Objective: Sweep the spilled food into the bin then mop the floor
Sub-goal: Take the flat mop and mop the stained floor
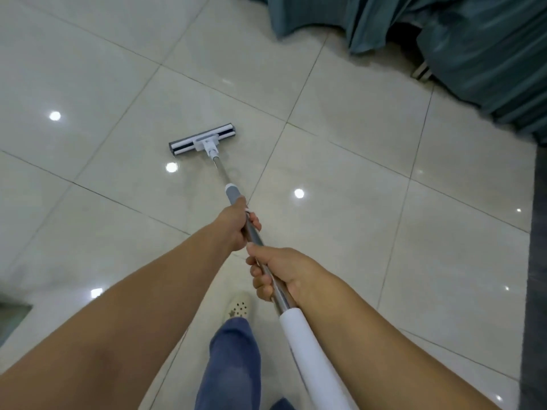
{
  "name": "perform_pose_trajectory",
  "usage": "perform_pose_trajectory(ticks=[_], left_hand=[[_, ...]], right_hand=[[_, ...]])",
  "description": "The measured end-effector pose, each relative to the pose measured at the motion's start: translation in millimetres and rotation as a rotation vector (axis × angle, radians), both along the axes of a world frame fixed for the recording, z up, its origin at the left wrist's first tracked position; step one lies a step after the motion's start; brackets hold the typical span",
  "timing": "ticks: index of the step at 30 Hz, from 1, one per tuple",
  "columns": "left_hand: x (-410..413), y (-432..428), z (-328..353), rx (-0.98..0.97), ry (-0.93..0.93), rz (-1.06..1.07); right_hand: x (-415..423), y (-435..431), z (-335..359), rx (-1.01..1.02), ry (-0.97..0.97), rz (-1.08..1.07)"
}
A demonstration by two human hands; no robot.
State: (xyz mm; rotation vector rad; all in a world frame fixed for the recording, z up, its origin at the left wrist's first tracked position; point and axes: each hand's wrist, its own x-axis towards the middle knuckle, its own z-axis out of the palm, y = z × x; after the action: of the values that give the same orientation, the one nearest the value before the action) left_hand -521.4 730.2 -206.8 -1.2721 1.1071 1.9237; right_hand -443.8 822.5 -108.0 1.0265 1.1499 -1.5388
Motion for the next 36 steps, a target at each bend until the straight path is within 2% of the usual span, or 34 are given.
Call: perform_pose_trajectory(ticks=[9, 16, 25, 30, 36], left_hand=[[-160.9, -58.5, -13.7, -0.053, 0.063, -0.047], [-146.0, -25.2, -20.2, -0.057, 0.032, -0.13], [-30.4, 72.0, -13.3, -0.024, 0.013, -0.211], [81.7, 160.1, -1.3, -0.02, -0.001, -0.262], [254.1, 292.0, 32.4, 0.047, -0.08, -0.28]], right_hand=[[-155.2, -63.6, -24.7, -0.112, 0.057, -0.088], [-138.5, -20.5, -35.9, -0.141, 0.024, -0.117], [-16.0, 83.6, -16.8, -0.114, -0.003, -0.174], [96.6, 169.3, 4.3, -0.099, -0.03, -0.187], [268.8, 297.2, 44.9, -0.002, -0.072, -0.19]])
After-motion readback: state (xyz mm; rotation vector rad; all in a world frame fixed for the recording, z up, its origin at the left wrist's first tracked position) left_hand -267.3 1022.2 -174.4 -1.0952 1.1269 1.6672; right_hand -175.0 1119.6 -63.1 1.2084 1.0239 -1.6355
